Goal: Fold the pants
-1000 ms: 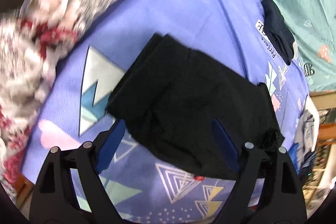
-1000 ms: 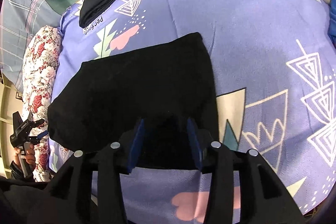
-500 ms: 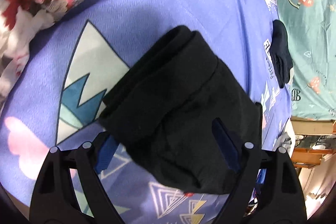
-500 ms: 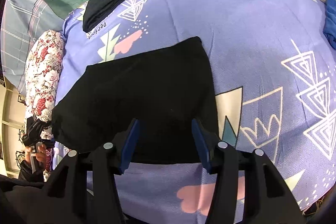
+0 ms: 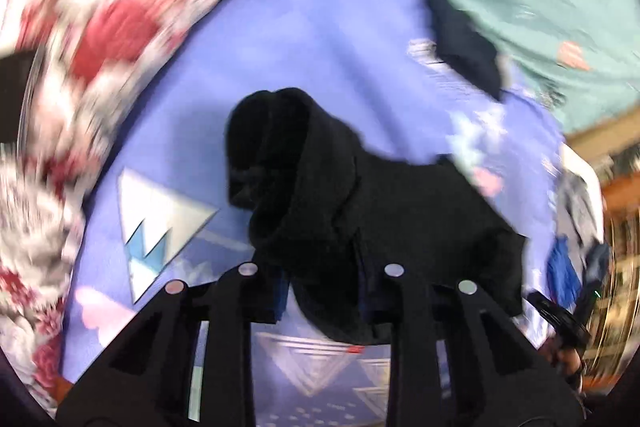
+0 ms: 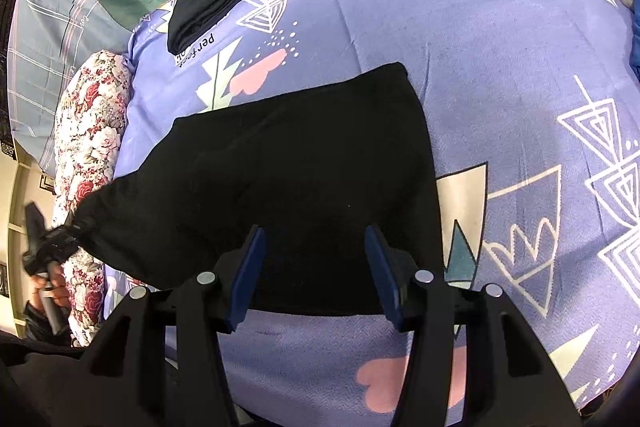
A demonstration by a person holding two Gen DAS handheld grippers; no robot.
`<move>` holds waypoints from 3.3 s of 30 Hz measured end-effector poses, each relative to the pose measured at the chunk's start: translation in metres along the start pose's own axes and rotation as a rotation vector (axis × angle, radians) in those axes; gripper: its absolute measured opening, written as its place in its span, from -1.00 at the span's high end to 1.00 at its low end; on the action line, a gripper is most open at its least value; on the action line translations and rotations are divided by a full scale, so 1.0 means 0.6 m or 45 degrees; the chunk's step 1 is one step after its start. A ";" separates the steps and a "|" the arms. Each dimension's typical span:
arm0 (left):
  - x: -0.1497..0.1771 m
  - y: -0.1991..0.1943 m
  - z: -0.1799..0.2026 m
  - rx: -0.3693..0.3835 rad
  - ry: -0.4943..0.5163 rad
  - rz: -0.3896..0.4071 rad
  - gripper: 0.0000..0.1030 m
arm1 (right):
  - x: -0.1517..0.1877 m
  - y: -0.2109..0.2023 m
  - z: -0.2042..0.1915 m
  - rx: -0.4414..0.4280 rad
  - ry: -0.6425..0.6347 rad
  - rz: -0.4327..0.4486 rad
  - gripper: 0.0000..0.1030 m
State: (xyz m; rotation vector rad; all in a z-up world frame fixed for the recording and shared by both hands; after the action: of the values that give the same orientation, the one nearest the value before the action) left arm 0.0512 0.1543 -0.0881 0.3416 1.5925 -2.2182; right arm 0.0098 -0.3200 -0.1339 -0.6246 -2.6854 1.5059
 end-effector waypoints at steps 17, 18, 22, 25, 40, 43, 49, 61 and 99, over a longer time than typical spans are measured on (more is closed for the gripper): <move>0.030 0.091 0.350 0.525 0.455 -0.144 -0.95 | 0.013 0.002 -0.003 0.007 0.038 0.008 -0.15; 0.030 0.083 0.343 0.523 0.450 -0.131 -0.95 | 0.015 0.004 -0.001 0.000 0.052 -0.001 -0.15; 0.006 0.056 0.287 0.462 0.349 -0.056 -0.95 | 0.014 0.013 -0.017 -0.055 0.074 -0.024 -0.22; -0.008 0.058 0.219 0.328 0.233 -0.038 -0.95 | 0.006 0.025 -0.049 -0.138 0.081 -0.052 -0.40; 0.093 0.156 0.114 -0.075 0.246 -0.327 -0.95 | -0.025 0.157 -0.201 -0.085 -0.027 -0.213 -0.73; 0.102 0.167 0.118 -0.049 0.238 -0.359 -0.95 | -0.032 0.172 -0.220 -0.092 -0.056 -0.215 -0.73; 0.114 0.181 0.116 -0.015 0.207 -0.389 -0.95 | -0.049 0.206 -0.246 -0.006 -0.090 -0.239 -0.74; 0.090 0.183 0.097 -0.032 0.182 -0.370 -0.95 | -0.024 0.202 -0.320 -0.018 -0.356 -0.258 0.41; 0.064 0.184 0.151 0.066 0.219 -0.347 -0.95 | -0.085 0.119 0.006 0.176 -0.006 -0.046 -0.28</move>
State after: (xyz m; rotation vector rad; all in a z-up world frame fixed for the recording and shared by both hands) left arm 0.0685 0.0310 -0.1683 0.3570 1.7640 -2.4971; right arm 0.0801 -0.3074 -0.1844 -0.5632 -2.5530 1.6673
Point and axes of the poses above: each gripper's, at about its wrist camera, not at the fingertips, and y roughly the way its jaws point, z to its right, x to its underside, the point moved 6 cm from there along y, roughly the way its jaws point, and after that the axes turned 12 degrees about y, right-handed, at the moved point
